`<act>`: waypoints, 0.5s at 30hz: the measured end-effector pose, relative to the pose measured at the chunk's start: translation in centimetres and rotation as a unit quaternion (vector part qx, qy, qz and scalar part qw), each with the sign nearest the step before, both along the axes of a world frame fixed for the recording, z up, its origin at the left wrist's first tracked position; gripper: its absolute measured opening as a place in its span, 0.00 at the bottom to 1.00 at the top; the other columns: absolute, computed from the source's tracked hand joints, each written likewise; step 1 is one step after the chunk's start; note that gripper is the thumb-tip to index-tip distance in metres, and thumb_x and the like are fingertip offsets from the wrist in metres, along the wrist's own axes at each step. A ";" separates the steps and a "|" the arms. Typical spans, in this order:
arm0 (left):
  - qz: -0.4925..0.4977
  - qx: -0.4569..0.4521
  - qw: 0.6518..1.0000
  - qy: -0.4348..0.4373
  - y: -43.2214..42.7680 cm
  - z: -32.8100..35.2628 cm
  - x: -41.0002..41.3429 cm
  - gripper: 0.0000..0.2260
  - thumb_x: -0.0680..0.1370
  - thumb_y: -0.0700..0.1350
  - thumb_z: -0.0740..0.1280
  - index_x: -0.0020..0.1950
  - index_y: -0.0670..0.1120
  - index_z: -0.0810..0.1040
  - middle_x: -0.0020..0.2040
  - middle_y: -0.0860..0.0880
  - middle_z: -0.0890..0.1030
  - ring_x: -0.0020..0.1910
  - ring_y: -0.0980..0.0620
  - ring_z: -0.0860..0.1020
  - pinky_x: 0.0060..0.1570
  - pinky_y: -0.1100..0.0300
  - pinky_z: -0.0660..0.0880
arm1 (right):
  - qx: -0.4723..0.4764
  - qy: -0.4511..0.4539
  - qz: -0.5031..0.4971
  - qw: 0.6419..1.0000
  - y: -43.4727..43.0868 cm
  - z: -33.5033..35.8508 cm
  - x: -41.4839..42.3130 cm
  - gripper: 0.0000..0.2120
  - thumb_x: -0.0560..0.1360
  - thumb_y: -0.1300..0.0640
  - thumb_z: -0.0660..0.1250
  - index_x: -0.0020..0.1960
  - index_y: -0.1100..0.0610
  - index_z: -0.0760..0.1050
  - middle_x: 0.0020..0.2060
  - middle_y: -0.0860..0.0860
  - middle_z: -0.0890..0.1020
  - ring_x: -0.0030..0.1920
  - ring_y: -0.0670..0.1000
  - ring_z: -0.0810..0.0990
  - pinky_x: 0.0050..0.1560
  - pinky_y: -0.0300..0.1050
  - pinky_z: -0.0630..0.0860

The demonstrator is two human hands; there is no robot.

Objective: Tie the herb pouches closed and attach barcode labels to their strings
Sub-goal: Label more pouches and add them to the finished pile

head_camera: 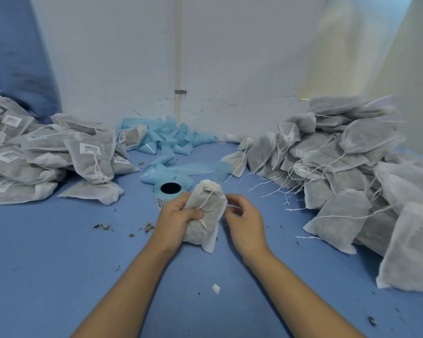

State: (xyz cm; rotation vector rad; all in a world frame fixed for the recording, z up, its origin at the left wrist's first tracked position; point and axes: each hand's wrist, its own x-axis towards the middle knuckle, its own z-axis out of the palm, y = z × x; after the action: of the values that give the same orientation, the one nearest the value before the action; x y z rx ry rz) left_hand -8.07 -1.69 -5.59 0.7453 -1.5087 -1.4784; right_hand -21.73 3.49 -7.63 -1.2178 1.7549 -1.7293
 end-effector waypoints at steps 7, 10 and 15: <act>-0.049 -0.016 0.999 0.008 1.3 0.4 -0.8 0.14 0.65 0.34 0.67 0.48 0.44 0.82 0.49 0.44 0.82 0.47 0.49 0.80 0.49 0.59 0.74 | -0.023 0.010 0.020 0.999 0.5 0.4 -0.4 0.20 0.70 0.70 0.66 0.51 0.47 0.78 0.45 0.41 0.83 0.45 0.35 0.80 0.45 0.28 0.73; -0.044 -0.012 0.999 0.003 1.3 0.5 -0.8 0.13 0.66 0.34 0.67 0.47 0.44 0.82 0.49 0.42 0.82 0.47 0.47 0.80 0.49 0.56 0.74 | -0.032 0.003 0.046 0.998 0.7 0.7 -0.5 0.20 0.70 0.71 0.66 0.48 0.45 0.79 0.41 0.38 0.84 0.42 0.34 0.79 0.41 0.27 0.73; -0.036 -0.024 0.999 -0.010 1.1 0.0 -0.8 0.09 0.68 0.36 0.66 0.44 0.44 0.82 0.42 0.47 0.82 0.44 0.48 0.79 0.46 0.56 0.73 | -0.029 0.008 0.052 0.998 0.7 0.8 -0.4 0.16 0.72 0.68 0.66 0.45 0.47 0.80 0.37 0.39 0.84 0.38 0.36 0.79 0.40 0.29 0.73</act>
State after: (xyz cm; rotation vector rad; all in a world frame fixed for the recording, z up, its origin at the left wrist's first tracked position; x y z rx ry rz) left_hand -8.84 -0.55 -5.58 0.6858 -1.5940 -1.4866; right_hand -22.13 4.17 -6.84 -1.3265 1.6310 -1.7253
